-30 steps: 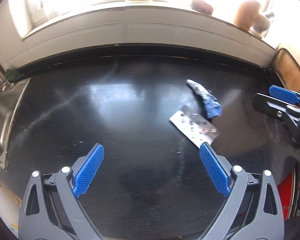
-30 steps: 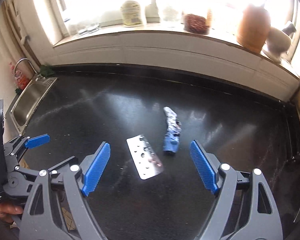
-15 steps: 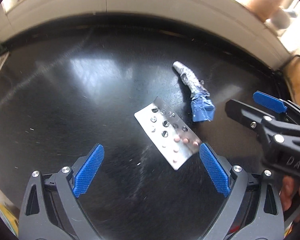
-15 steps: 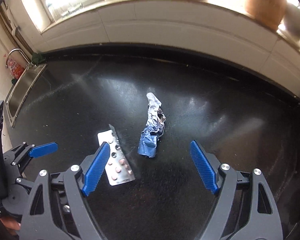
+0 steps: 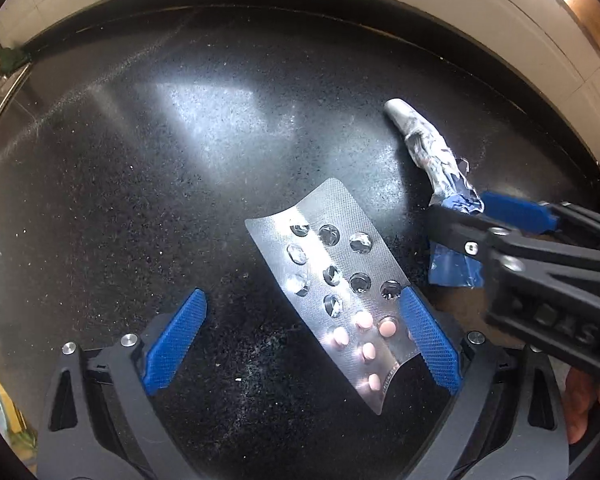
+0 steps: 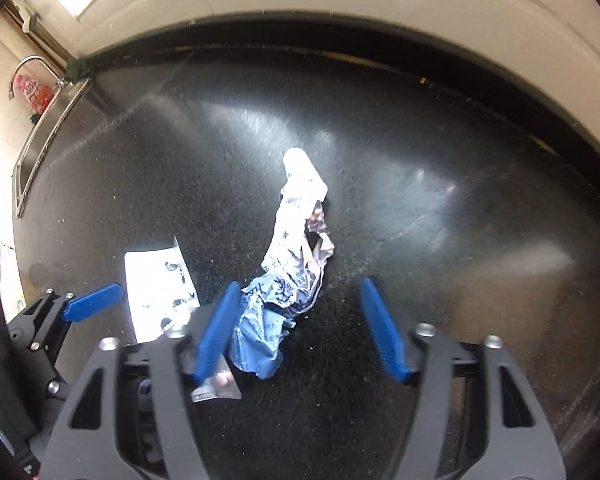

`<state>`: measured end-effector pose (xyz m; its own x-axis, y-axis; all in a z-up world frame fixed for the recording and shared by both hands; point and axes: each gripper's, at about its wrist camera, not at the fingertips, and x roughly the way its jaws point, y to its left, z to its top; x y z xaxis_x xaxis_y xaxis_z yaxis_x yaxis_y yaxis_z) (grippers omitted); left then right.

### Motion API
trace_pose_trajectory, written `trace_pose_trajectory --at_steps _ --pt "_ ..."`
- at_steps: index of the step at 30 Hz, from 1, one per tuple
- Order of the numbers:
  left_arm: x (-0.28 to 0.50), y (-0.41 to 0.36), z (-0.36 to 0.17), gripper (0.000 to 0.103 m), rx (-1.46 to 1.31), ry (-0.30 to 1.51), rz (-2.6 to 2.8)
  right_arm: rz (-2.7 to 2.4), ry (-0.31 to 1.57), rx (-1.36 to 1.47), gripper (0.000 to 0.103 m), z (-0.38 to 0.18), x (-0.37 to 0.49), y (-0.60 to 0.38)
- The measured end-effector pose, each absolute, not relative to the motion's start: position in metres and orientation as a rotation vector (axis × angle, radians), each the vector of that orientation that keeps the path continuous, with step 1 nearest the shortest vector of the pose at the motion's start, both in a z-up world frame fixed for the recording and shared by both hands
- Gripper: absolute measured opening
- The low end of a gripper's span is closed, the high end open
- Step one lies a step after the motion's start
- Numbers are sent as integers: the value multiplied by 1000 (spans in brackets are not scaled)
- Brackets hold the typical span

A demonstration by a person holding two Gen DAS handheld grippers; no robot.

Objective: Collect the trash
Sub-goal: 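Grasp the pill blister pack with the left tool while the right tool grasps the foil-and-blue wrapper, then carry blister pack and wrapper to the bin and open both tools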

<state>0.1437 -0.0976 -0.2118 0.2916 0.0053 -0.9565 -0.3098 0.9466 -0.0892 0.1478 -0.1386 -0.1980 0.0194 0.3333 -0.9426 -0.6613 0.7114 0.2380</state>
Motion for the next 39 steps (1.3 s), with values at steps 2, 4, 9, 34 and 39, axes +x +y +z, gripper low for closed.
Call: trace_pose_trajectory --at_steps 2,4,9,34,39 --pt "143 -102 -210 75 -267 1245 213 796 1319 -322 32 -194 144 -138" --pt "141 -104 -206 47 -249 1225 212 805 1318 -312 30 -193 142 -140" --pt "140 -94 -204 6 -322 1228 158 791 1292 -310 28 -188 142 -148" --pt "57 1 -87 3 -258 1014 92 758 1066 -259 28 -53 45 -125" --pt "-2 75 -56 3 -289 955 242 895 994 -295 28 -21 4 -61"
